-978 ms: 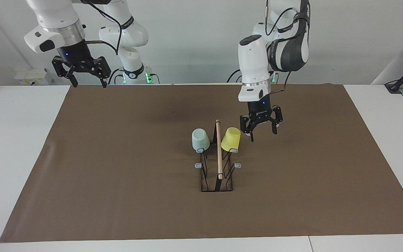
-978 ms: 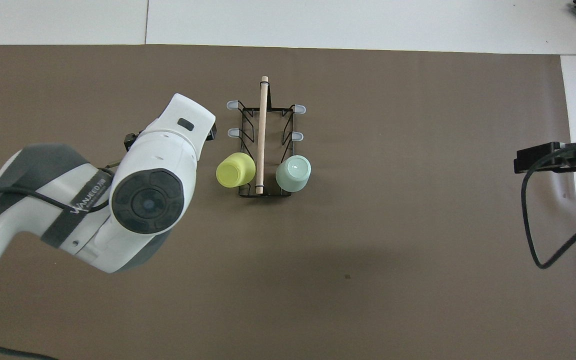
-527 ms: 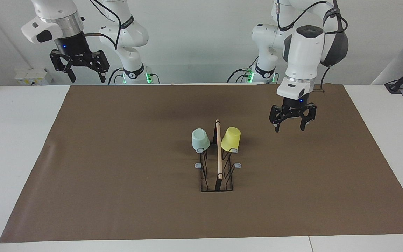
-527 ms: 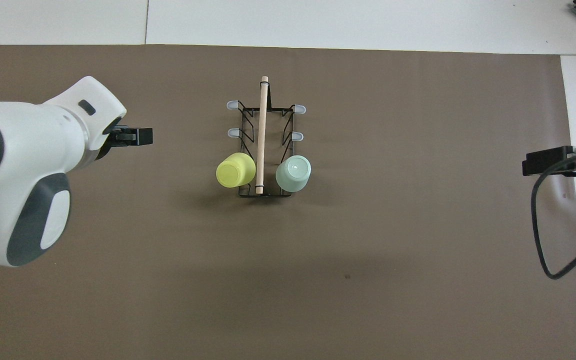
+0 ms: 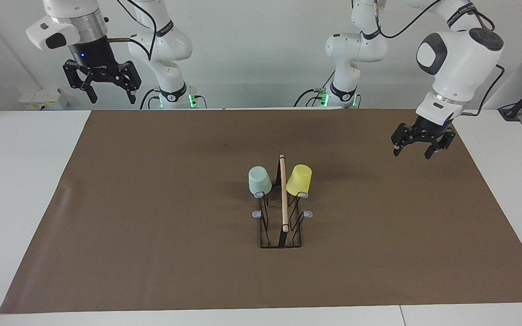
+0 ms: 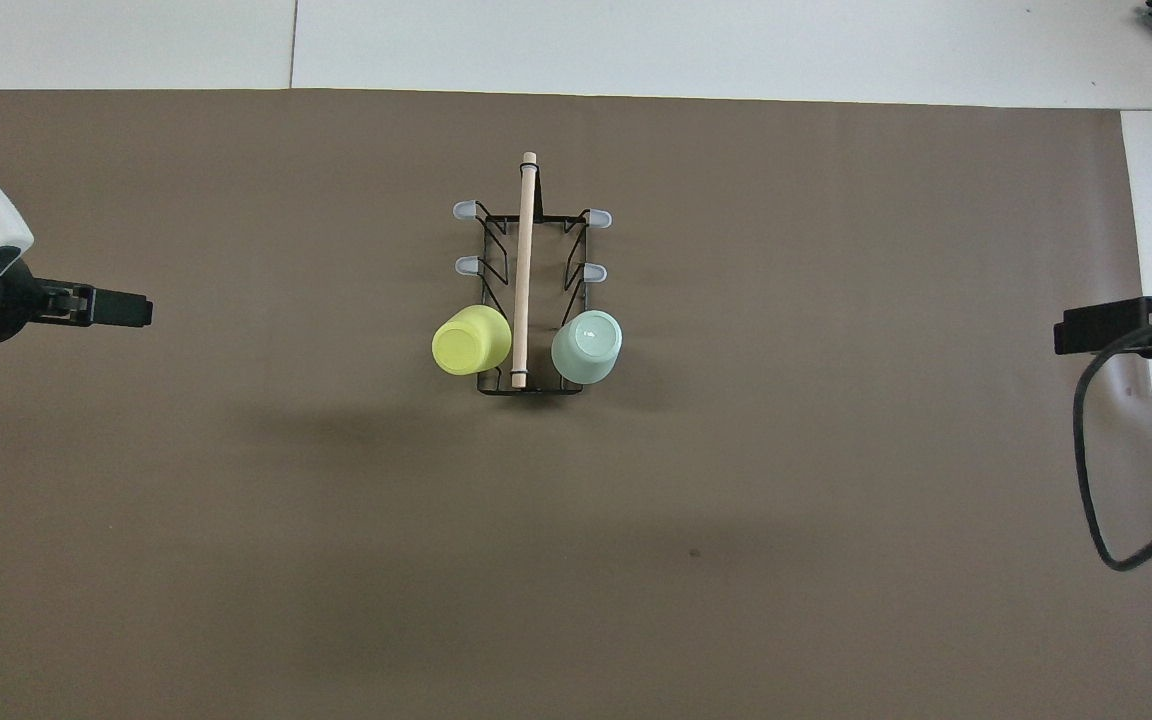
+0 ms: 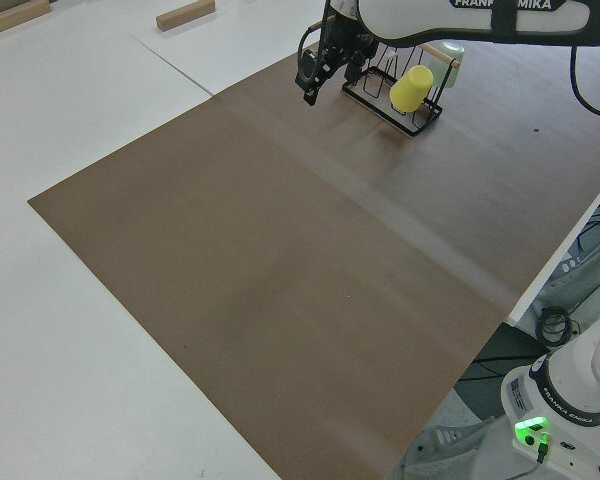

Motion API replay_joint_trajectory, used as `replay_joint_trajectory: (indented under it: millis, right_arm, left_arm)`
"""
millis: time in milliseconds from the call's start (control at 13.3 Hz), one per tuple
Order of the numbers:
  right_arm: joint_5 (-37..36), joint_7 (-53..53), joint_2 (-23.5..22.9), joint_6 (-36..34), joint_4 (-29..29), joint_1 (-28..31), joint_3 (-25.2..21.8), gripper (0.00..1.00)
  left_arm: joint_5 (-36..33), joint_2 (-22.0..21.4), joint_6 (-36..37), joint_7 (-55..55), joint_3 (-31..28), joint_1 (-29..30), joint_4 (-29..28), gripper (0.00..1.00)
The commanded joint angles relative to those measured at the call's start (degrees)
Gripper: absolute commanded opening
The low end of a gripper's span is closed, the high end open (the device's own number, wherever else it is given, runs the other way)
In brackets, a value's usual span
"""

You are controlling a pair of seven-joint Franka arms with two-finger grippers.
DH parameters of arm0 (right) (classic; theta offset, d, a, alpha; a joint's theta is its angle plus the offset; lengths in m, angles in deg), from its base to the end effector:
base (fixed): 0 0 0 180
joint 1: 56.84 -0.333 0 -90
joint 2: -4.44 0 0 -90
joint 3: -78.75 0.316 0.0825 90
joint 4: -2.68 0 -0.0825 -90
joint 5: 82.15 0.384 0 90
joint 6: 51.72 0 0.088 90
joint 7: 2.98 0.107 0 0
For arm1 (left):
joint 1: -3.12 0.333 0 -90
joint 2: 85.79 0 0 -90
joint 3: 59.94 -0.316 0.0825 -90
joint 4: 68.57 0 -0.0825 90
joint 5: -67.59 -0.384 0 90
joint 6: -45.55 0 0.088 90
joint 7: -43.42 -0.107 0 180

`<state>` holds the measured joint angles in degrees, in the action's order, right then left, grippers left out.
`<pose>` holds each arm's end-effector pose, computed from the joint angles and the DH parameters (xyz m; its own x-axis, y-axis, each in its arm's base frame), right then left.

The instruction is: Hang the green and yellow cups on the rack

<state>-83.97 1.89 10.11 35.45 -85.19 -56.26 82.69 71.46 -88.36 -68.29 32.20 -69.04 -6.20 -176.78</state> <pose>0.5163 0.0290 0.6904 0.9956 -0.0278 0.0894 -0.0307 -0.9991 0.0308 0.5628 -0.0050 0.5348 0.9736 -0.1702 0.1523 -0.1786 -0.9830 0.0432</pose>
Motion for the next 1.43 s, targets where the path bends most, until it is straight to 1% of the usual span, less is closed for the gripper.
replay_joint_trajectory:
  millis: [0, 376, 527, 752, 903, 1053, 1128, 1279, 1354]
  right_arm:
    - [-0.29, 0.48, 1.36, -0.25, -1.52, 0.82, 0.45, 1.00]
    - [-0.20, 0.48, 1.71, -0.25, -1.52, 0.82, 0.45, 1.00]
    - [-0.20, 0.48, 1.71, -0.25, -1.52, 0.82, 0.45, 1.00]
    - [-0.20, 0.48, 1.71, -0.25, -1.52, 0.82, 0.45, 1.00]
    - [-0.20, 0.48, 1.71, -0.25, -1.52, 0.82, 0.45, 1.00]
    - [-0.20, 0.48, 1.71, -0.25, -1.52, 0.82, 0.45, 1.00]
    - [-0.29, 0.48, 1.80, -0.25, -1.52, 0.82, 0.45, 1.00]
    - [-0.20, 0.48, 1.71, -0.25, -1.52, 0.82, 0.45, 1.00]
    - [-0.29, 0.48, 1.71, -0.25, -1.52, 0.82, 0.45, 1.00]
  left_arm:
    - [0.61, 0.28, 3.53, -3.81, 0.39, 2.02, 3.08, 1.00]
    - [-0.18, 0.28, 7.66, -3.90, 0.48, 2.02, 7.22, 1.00]
    - [-0.45, 0.02, 11.78, -3.73, 0.83, 1.59, 9.33, 1.00]
    - [-0.63, -1.21, 14.43, -3.64, 1.27, 1.06, 9.51, 1.00]
    - [-0.63, -1.30, 15.75, -3.64, 1.53, 0.97, 9.60, 1.00]
    - [-1.67, -1.30, 17.50, -3.46, 4.24, 2.19, 10.12, 1.00]
    - [-2.81, -1.30, 18.64, -3.29, 6.26, 3.68, 11.00, 1.00]
    - [-2.82, -1.30, 19.27, -3.37, 10.83, 7.98, 11.44, 1.00]
    - [-2.56, -1.22, 20.32, -3.55, 10.94, 8.26, 12.23, 1.00]
